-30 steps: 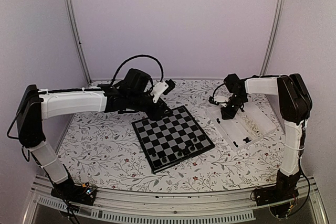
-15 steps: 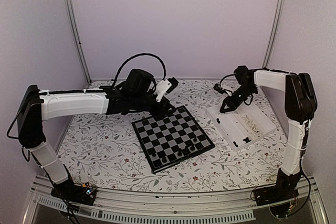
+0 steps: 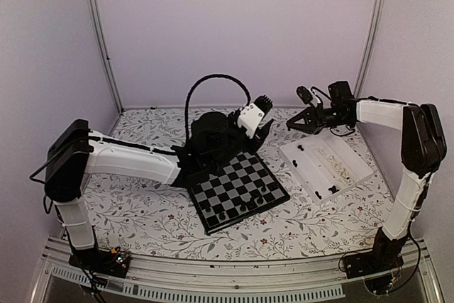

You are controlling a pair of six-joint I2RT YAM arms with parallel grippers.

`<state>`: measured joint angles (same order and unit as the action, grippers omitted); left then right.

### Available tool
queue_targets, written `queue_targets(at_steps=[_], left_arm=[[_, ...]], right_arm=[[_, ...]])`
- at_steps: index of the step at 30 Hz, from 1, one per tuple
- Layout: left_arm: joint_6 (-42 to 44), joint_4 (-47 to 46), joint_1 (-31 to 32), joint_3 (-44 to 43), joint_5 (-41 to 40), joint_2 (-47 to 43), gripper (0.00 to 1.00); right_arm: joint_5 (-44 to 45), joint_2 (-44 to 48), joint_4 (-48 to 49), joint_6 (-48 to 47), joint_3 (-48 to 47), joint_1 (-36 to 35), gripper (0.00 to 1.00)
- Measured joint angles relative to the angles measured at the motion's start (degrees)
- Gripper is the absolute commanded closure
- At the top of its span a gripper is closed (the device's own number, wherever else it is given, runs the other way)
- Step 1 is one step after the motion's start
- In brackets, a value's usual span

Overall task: Set up the chess pieces on the board
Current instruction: Pick up the chess piece from the storage box, then place the chess piece on the chessboard.

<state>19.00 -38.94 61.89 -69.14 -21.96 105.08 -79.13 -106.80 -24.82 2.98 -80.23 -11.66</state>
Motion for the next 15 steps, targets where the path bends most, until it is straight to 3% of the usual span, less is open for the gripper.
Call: queue_targets(at_steps=[7, 15], left_arm=[[3.5, -5.6, 1.3, -7.3, -3.2, 10.8, 0.52], [3.5, -8.8, 3.0, -9.3, -2.7, 12.8, 0.57]], right_arm=[[-4.9, 3.5, 21.0, 22.1, 8.9, -0.2, 0.91], [-6.3, 7.0, 29.2, 29.1, 8.9, -0.3, 0.91]])
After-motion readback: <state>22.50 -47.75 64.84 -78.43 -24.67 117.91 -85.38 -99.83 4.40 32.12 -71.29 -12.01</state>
